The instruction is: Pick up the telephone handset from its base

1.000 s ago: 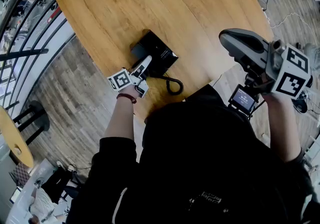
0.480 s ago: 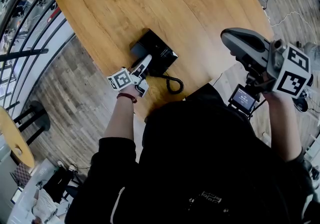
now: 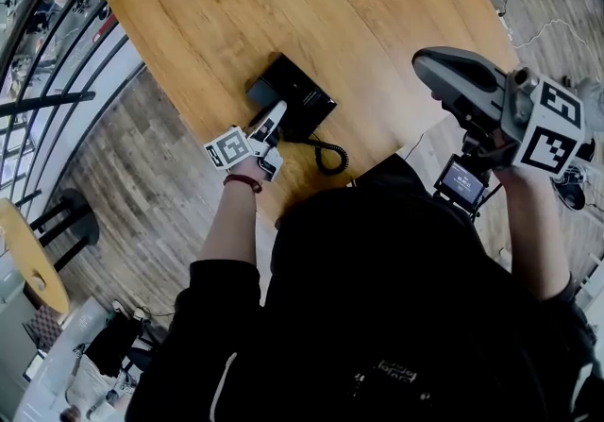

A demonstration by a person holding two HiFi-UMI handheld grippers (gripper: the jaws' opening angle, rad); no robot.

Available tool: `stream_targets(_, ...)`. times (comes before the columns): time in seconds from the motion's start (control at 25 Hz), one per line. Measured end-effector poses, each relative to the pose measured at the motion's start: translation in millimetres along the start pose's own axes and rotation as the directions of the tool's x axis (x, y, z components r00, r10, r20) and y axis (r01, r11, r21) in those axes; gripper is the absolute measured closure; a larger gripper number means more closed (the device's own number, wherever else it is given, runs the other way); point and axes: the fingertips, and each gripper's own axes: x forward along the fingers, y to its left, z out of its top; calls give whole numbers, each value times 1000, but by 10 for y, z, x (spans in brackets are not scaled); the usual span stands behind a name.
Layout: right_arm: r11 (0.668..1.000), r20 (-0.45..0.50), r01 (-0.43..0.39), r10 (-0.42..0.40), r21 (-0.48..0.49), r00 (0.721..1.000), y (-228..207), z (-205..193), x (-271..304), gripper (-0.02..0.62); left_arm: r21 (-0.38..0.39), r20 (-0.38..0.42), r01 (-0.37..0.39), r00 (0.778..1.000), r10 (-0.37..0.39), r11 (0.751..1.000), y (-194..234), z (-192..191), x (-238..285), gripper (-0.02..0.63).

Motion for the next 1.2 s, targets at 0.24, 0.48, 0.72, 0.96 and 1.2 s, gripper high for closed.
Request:
stream_targets(0.24, 1000, 2, -18, 18, -8, 1000, 2, -11, -27, 578, 7, 19, -54, 998, 54, 999, 18, -26, -27, 434)
stream_targets(0.48, 999, 4, -53, 53, -14, 999, 54, -4, -13, 578, 21, 31, -113, 993, 112, 993, 48, -20, -77, 436)
stream_targets(0.72, 997, 13, -78, 78, -2, 997, 67, -2, -36, 578, 34, 26, -209, 978, 208, 977, 106, 0, -141, 436)
stream_targets(0.96, 993, 20, -116, 116, -5, 993, 113, 7, -37, 578, 5, 22, -246, 969, 246, 969, 40, -10, -181, 503)
stream_targets(1.2, 992, 23, -127, 127, -5, 992, 144, -2, -62, 578, 12, 30, -203, 979, 203, 979, -5, -5, -216, 523)
